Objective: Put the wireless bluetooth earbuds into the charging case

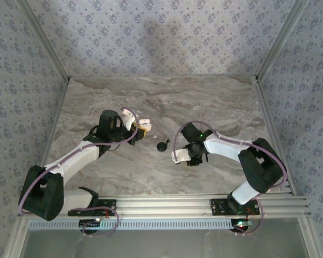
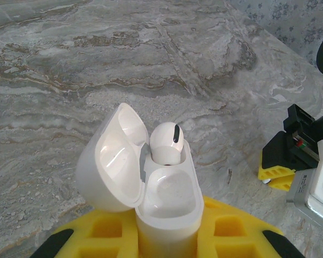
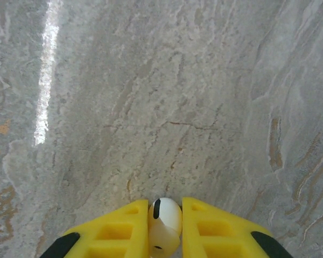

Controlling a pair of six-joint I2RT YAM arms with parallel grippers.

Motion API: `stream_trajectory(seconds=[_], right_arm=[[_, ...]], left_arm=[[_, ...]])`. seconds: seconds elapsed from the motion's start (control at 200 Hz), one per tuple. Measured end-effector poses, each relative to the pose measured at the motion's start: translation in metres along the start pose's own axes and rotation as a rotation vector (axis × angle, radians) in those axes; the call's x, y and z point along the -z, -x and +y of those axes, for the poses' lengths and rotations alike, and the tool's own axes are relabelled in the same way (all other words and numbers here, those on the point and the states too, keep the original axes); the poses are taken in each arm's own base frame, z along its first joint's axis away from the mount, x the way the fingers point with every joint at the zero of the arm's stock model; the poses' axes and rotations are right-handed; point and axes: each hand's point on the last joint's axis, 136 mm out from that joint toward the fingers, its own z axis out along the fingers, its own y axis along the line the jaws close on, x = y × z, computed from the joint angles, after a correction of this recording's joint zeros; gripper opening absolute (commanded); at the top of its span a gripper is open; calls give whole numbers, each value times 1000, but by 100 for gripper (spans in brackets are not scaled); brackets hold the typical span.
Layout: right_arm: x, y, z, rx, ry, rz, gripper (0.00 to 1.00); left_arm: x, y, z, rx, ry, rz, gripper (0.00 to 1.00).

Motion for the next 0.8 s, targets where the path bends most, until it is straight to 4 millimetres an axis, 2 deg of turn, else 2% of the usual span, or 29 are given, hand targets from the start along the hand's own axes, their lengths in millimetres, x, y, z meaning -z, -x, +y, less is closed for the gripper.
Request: stream_trajectory(seconds=[0.14, 0.23, 0.34, 0.43, 0.56, 0.66, 0.805], right_arm=[[4, 5, -7, -23, -36, -25, 15], [21, 16, -21, -76, -108, -90, 15], [62, 34, -46, -164, -257, -238, 15], [108, 49, -65, -243, -389, -399, 15], [167, 64, -79, -327, -525, -633, 15], [197, 70, -84, -373, -576, -780, 15], [231, 76, -92, -416, -603, -953, 14]], left_arm=[[0, 0, 0, 0, -1, 0, 13], [0, 1, -2, -4, -7, -3, 13], [-3, 8, -12, -33, -38, -29, 13], [-6, 18, -27, -74, -81, -78, 13], [-11, 33, -50, -140, -144, -144, 12], [-18, 37, -66, -177, -190, -171, 12], [-30, 38, -83, -211, -241, -189, 12]])
